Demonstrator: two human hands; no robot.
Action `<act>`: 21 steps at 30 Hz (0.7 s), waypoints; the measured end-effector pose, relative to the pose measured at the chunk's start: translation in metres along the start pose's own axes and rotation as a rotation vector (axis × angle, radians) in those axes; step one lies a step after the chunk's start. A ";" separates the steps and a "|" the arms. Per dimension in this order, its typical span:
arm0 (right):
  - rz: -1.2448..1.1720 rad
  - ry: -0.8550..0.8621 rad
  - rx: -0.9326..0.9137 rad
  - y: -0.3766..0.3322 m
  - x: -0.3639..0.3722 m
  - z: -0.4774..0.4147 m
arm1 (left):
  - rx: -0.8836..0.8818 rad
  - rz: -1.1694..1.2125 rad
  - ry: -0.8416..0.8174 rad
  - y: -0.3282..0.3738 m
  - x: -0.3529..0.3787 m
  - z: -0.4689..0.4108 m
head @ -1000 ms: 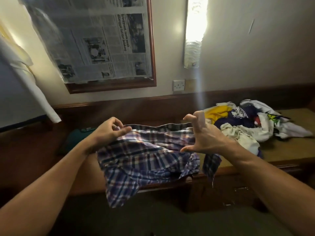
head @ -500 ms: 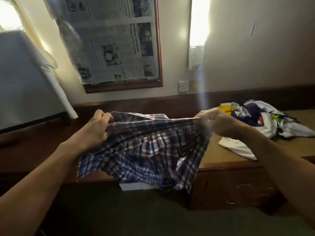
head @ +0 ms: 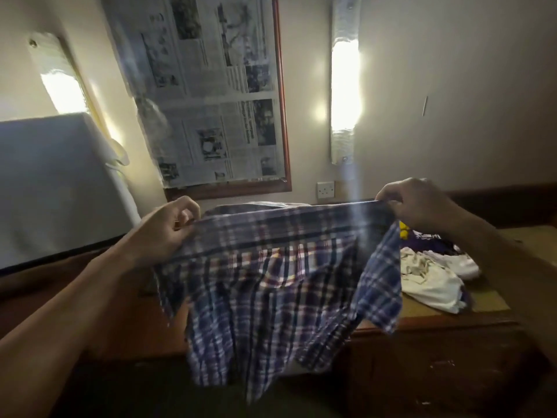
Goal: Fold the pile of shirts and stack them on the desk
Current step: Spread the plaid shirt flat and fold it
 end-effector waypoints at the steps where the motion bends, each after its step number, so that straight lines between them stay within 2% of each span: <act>1: 0.020 0.026 0.007 0.003 0.001 0.003 | 0.004 -0.046 -0.006 -0.002 0.005 0.002; 4: -0.158 -0.020 0.115 0.016 0.021 0.010 | -0.010 -0.141 -0.028 -0.017 0.020 0.007; 7: -0.429 -0.183 0.187 0.020 0.059 0.017 | -0.027 -0.161 0.020 -0.042 0.032 0.007; 9: -0.377 -0.280 0.112 0.018 0.080 0.020 | -0.032 -0.138 0.054 -0.056 0.040 0.007; 12: -0.127 -0.357 0.050 0.023 0.111 0.018 | -0.047 -0.114 0.048 -0.080 0.062 0.005; 16: 0.067 -0.260 0.094 0.037 0.147 0.002 | -0.031 -0.124 0.012 -0.118 0.097 -0.007; 18: 0.064 -0.168 0.137 0.045 0.171 -0.012 | -0.048 -0.102 0.015 -0.138 0.112 -0.017; 21: -0.059 -0.110 0.356 0.059 0.201 -0.036 | -0.072 -0.070 -0.005 -0.164 0.133 -0.035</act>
Point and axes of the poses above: each hand's wrist, its own z-axis away from the middle knuckle, its own x-axis out of the palm, y = z × x, the point moved 6 cm from there along -z, towards the middle knuckle, and after that the axes turned 4 degrees about -y, right-handed, at the moved point
